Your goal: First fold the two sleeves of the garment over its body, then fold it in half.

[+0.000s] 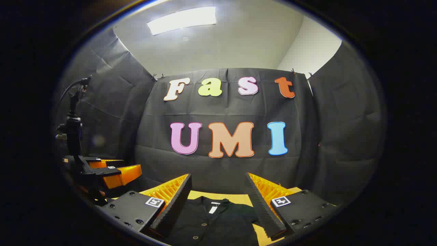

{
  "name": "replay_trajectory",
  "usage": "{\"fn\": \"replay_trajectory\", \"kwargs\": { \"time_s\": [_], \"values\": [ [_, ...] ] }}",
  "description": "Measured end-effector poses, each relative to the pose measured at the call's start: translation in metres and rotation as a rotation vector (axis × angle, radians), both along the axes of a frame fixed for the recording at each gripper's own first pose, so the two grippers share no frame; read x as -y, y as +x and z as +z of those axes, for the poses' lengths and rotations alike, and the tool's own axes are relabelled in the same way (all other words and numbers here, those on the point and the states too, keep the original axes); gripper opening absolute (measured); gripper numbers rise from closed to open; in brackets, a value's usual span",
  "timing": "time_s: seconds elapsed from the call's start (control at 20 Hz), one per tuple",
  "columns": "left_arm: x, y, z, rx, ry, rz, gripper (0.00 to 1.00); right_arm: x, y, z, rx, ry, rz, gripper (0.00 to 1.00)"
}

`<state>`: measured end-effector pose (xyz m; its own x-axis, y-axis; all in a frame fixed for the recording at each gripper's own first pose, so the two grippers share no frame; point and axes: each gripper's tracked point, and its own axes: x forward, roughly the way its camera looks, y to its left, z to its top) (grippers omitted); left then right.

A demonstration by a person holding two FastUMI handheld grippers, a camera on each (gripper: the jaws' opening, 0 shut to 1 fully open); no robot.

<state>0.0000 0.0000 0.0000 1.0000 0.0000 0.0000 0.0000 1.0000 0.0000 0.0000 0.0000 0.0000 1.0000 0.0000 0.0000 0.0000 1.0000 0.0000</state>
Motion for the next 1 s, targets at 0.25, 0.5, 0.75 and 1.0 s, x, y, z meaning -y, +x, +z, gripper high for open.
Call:
{"fn": "replay_trajectory", "kwargs": {
  "time_s": [0.25, 0.5, 0.75, 1.0],
  "values": [
    [0.005, 0.001, 0.005, 0.013, 0.014, -0.002, 0.90, 0.002, 0.004, -0.002, -0.011, 0.018, 0.008, 0.98],
    [0.008, -0.002, 0.006, 0.020, -0.005, -0.002, 0.92, 0.011, 0.002, 0.001, 0.003, 0.020, -0.004, 0.96],
    [0.008, 0.000, -0.002, 0.000, -0.017, 0.001, 0.90, 0.014, 0.002, -0.003, -0.007, 0.023, -0.014, 0.98],
    [0.009, 0.000, -0.001, 0.001, -0.012, -0.005, 0.93, 0.014, 0.004, -0.005, -0.013, 0.027, -0.021, 0.98]
  ]
}}
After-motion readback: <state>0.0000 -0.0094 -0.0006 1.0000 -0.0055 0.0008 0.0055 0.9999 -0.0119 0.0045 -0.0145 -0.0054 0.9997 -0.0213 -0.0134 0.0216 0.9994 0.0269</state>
